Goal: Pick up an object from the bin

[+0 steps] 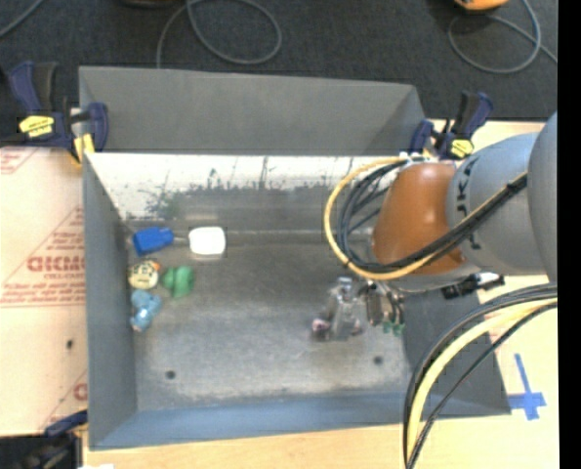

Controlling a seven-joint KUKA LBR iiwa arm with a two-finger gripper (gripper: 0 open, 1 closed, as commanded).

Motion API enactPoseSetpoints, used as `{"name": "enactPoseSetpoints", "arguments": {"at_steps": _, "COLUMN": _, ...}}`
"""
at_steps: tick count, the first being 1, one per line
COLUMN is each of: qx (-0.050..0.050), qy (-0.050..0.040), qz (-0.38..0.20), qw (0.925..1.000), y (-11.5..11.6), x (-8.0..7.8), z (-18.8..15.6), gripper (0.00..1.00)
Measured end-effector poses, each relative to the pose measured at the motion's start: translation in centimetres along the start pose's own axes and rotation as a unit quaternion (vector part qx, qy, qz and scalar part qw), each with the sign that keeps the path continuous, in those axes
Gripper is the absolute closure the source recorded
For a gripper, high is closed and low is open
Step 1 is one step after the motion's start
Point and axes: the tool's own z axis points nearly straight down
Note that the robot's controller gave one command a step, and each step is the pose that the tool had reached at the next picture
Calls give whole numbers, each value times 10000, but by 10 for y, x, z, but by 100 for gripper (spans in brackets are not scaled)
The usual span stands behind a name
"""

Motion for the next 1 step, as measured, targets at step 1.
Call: {"name": "enactPoseSetpoints", "arguments": {"at_steps": 1, "qx": 3, "qy": 58, "qz": 61, "qw": 10000, "y": -2, "x": 3, "z": -39, "gripper": 100}}
